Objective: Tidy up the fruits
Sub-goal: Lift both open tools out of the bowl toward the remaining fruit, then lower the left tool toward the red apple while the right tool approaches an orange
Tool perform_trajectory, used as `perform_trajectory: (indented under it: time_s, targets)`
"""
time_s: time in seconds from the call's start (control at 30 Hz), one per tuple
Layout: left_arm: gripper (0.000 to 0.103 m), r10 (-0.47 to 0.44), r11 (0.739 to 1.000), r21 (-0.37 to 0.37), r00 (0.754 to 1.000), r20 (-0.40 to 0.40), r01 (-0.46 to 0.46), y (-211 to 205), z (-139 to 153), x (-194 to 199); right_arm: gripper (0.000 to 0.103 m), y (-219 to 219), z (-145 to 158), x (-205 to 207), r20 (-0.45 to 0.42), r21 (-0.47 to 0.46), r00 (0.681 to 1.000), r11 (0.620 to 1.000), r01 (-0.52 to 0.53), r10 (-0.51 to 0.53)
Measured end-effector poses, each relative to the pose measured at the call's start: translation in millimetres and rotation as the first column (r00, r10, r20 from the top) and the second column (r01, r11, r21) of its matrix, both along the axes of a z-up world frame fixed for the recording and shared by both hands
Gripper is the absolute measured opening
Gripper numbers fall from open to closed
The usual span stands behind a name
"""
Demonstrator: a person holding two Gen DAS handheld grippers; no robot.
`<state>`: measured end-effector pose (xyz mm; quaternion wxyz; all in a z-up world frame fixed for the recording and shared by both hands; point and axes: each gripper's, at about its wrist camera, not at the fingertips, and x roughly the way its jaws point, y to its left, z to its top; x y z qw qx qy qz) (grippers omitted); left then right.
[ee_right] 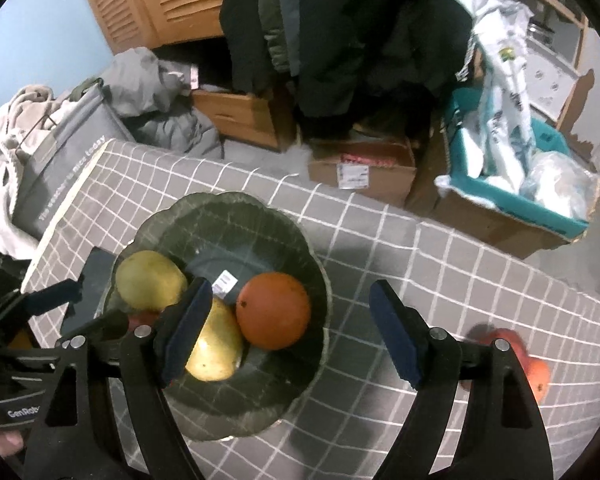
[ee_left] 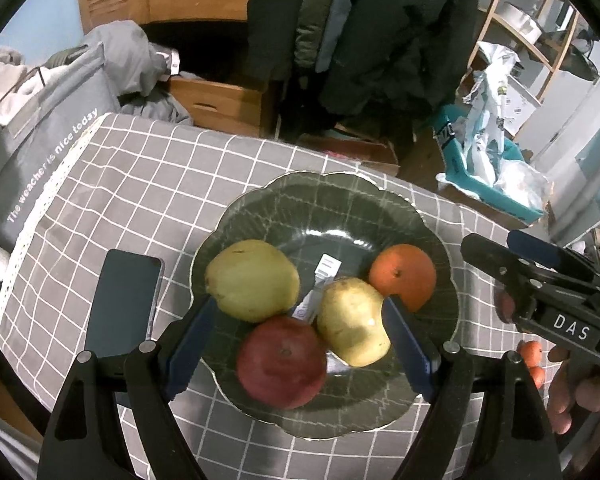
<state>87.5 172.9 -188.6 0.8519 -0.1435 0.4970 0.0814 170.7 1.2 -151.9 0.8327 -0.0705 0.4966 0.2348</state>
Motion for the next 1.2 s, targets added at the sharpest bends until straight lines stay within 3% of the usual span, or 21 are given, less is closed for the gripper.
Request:
perform_trajectory:
  time_s: [0.63, 0.93, 1.2]
  targets:
    - [0.091, -0.073, 0.997, -0.018, 0.994, 0.085, 0.075, -49, 41, -7, 0.081, -71, 44, -22, 0.086, -0.017, 0.994, 0.998, 0.068, -0.066]
    - [0.092, -0.127, 0.992, 0.001, 0.986, 0.112, 0.128, -77, 57, -12, 0.081, -108, 62, -35, 0.116, -0.009, 0.988, 0.995, 0.101, -0.099]
    - [0.1, -0.178, 0.984, 0.053, 0.974, 0.144, 0.172, -103, 73, -19, 0.081, -140, 73, -47, 0.152, -0.015, 0.98, 0.991, 0.131, -0.127]
